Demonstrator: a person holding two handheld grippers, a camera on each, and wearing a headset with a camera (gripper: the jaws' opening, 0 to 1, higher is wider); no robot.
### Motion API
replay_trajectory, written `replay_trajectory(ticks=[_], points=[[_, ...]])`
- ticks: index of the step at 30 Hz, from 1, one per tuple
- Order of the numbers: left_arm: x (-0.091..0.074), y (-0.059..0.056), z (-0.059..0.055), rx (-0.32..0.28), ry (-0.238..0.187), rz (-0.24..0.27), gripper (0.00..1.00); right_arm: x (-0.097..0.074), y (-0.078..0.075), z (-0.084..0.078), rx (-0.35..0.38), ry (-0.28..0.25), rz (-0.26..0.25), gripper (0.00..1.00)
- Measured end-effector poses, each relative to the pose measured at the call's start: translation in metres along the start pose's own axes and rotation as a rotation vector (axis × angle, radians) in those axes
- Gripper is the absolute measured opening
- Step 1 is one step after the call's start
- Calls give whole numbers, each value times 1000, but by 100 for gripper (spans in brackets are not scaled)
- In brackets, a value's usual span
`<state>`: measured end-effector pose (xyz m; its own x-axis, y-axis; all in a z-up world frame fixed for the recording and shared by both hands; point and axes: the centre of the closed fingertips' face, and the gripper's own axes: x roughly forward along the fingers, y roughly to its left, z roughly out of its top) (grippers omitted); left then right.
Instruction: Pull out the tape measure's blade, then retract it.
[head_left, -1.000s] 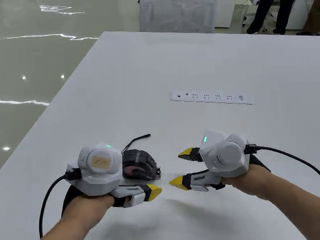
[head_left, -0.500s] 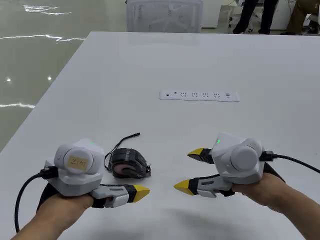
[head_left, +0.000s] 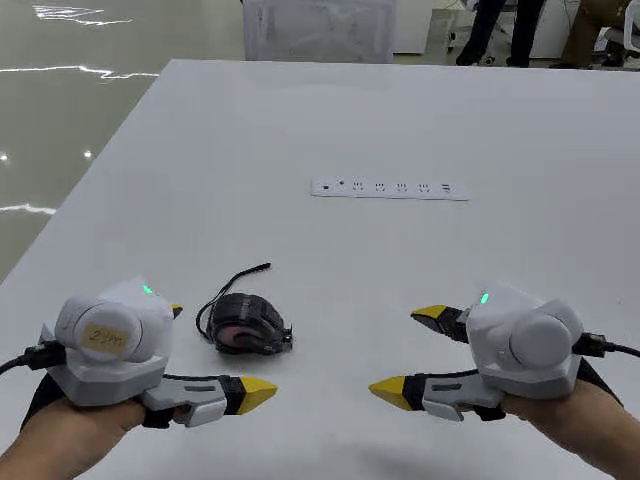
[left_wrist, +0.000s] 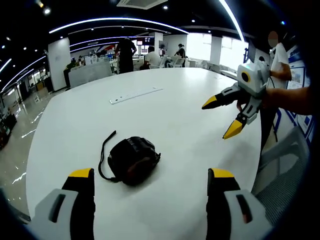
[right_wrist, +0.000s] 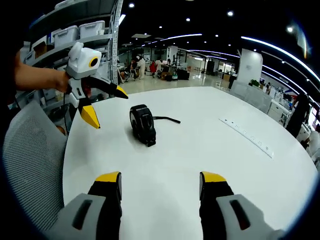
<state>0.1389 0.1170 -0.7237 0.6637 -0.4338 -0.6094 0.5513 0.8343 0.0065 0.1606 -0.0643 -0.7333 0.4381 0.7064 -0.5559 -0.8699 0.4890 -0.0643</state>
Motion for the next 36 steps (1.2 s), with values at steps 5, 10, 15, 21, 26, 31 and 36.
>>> replay_trajectory(ticks=[5,10,15,21,26,31,36], points=[[-4,2,-3,10,-7,-13,94,-12,3,-3,26,0,-25,68],[-10,1,-3,25,-13,-20,95,-23,4,-8,45,-7,-58,74],[-14,-2,-1,27,-31,-26,96,-34,3,-11,75,-24,-79,78],[-12,-3,-10,50,-19,-40,99,-44,0,-17,100,-26,-87,83],[-13,-6,-14,63,-15,-52,99,-52,-3,-17,127,-38,-90,87],[-12,-8,-17,62,-11,-70,99,-56,-3,-19,138,-48,-82,92],[-11,-11,-17,69,-10,-79,99,-59,-4,-17,147,-66,-76,97]])
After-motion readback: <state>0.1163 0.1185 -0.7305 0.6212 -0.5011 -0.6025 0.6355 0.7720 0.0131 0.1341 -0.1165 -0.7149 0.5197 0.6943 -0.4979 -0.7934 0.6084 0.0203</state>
